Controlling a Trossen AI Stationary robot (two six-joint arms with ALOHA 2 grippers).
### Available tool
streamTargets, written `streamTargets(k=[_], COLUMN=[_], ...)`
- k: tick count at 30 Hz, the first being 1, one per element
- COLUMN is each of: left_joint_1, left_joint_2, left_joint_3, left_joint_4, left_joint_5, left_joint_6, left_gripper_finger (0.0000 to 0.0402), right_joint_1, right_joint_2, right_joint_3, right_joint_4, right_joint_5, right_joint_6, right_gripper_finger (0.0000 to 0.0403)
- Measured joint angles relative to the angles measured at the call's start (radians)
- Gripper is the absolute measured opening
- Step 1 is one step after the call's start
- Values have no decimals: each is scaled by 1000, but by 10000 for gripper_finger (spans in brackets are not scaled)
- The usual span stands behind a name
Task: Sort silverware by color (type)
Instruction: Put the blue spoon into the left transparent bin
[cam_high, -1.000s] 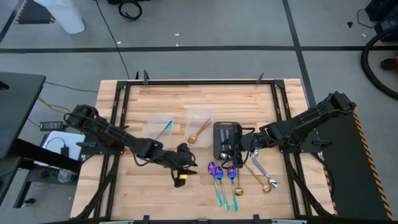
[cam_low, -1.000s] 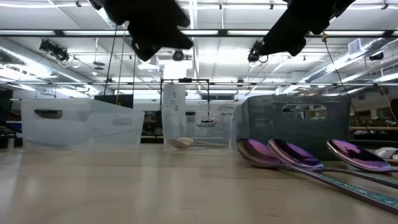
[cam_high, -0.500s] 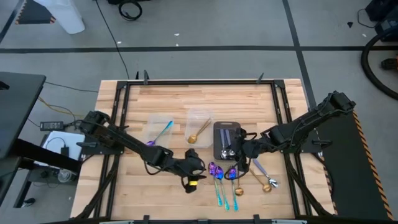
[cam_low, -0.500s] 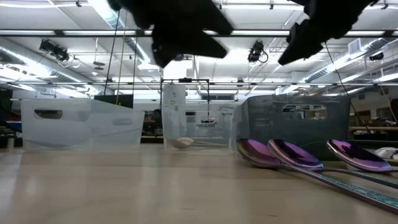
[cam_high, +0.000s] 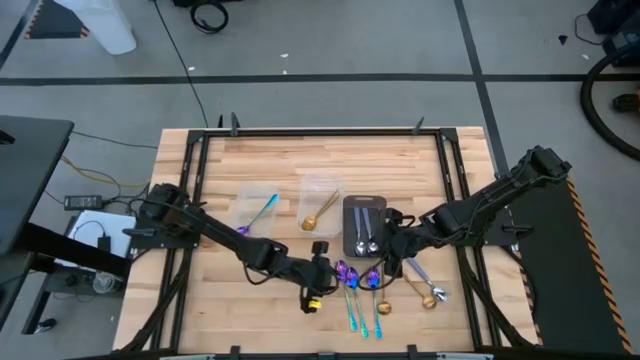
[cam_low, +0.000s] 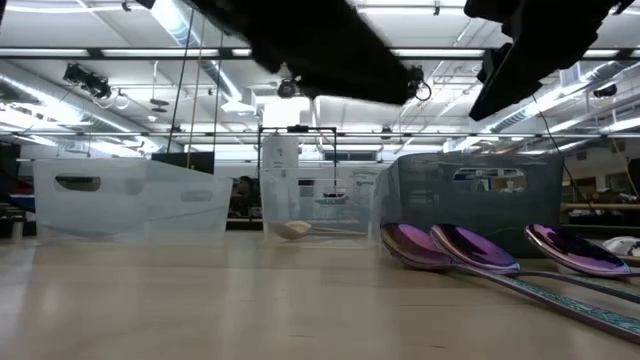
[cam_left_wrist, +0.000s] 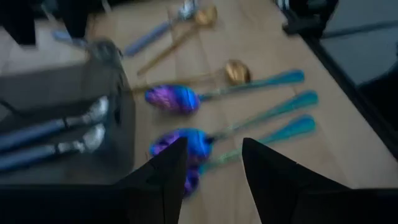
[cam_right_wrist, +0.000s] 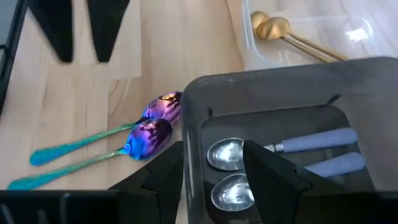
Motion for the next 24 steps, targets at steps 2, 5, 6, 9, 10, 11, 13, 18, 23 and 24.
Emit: streamTargets(k=[2,5,6,9,10,11,13,18,23,24], left_joint_1=[12,22,26,42,50,59,75,88,89,91], left_joint_2=[16,44,47,59,60,61,61,61,87,94], left_joint_3=[4,2,0,2,2,5,20,97,181,198], left_joint_4=[18,29,16,50,48,43,23,-115,-236,-250], left_joint_5=[10,49,59,127,159,193,235,280,303,313], left_joint_6=[32,83,99,94,77,64,40,53,108,119], left_gripper_finger=[162,162,162,162,162,162,162,162,162,162], right_joint_1=[0,1,2,7,8,9,8,21,38,40], right_joint_2=[0,0,0,0,0,0,0,0,0,-2], right_joint_3=[0,0,0,0,0,0,0,0,0,0], right_joint_4=[-5,-9,-12,-18,-18,-19,-32,-53,-79,-93], right_joint_5=[0,-2,-2,-6,-12,-24,-45,-56,-55,-56], right_joint_6=[28,55,61,77,87,97,120,180,218,227], right_gripper_finger=[176,176,176,176,176,176,176,176,176,176])
